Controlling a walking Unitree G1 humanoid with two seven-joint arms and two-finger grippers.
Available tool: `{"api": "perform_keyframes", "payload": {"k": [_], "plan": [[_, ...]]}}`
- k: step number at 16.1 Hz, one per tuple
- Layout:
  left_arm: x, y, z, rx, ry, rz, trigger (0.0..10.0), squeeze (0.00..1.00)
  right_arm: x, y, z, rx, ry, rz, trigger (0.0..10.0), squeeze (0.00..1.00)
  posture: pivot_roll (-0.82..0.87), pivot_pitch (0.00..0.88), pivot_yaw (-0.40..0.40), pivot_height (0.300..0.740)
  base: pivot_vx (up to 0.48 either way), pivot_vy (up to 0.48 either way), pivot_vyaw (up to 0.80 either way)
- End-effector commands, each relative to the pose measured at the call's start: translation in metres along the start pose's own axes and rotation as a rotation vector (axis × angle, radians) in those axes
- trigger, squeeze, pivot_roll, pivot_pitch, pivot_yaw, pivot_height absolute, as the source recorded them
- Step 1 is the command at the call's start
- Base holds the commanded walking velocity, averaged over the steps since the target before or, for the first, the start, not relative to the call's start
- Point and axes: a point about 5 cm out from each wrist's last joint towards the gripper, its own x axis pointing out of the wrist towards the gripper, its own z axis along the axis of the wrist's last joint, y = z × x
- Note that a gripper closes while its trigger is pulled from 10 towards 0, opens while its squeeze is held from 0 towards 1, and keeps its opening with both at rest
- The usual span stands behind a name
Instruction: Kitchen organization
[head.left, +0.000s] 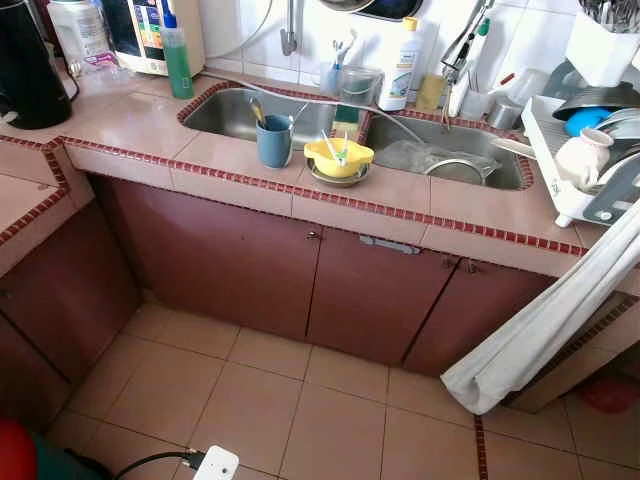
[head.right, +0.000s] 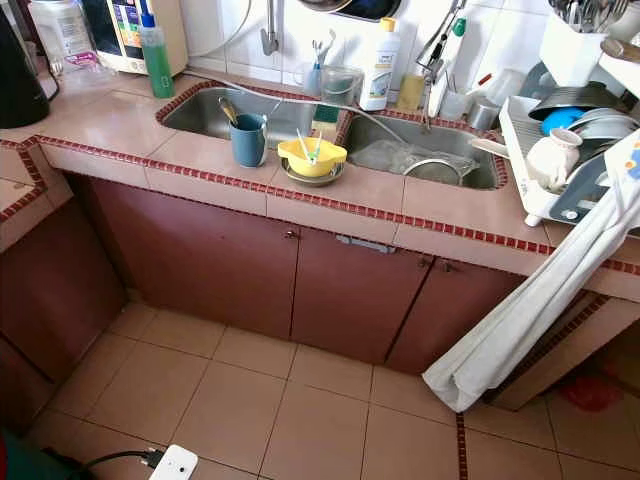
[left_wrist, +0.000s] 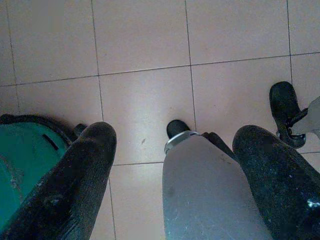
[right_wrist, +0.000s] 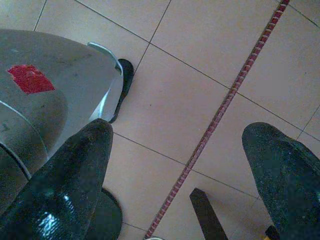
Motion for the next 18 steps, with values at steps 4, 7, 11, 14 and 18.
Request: {"api": "perform_keyframes", "payload": {"k": [4, 7, 11, 14, 18], "plan": [[0.003, 0.01, 0.028, -0.133, -0.097, 0.015, 10.0, 0.0, 0.006, 0.014, 0.075, -0.329, -0.186, -0.021, 10.0, 0.0, 0.0, 0.0, -0.028, 0.74, 0.0, 0.0, 0.0], [0.003, 0.01, 0.027, -0.145, -0.094, 0.027, 10.0, 0.0, 0.006, 0.017, 0.076, -0.343, -0.201, -0.033, 10.0, 0.0, 0.0, 0.0, -0.028, 0.74, 0.0, 0.0, 0.0], [0.003, 0.009, 0.027, -0.175, -0.107, 0.012, 10.0, 1.0, 0.006, 0.02, 0.077, -0.295, -0.219, -0.004, 10.0, 1.0, 0.0, 0.0, -0.028, 0.74, 0.0, 0.0, 0.0], [0.003, 0.008, 0.029, -0.166, -0.117, -0.003, 10.0, 1.0, 0.006, 0.022, 0.077, -0.281, -0.225, 0.01, 10.0, 1.0, 0.0, 0.0, -0.028, 0.74, 0.0, 0.0, 0.0], [0.002, 0.013, 0.051, -0.166, -0.252, -0.019, 10.0, 1.0, 0.004, 0.02, 0.091, -0.184, -0.306, 0.019, 10.0, 1.0, -0.01, 0.0, -0.028, 0.74, 0.0, 0.0, 0.0]]}}
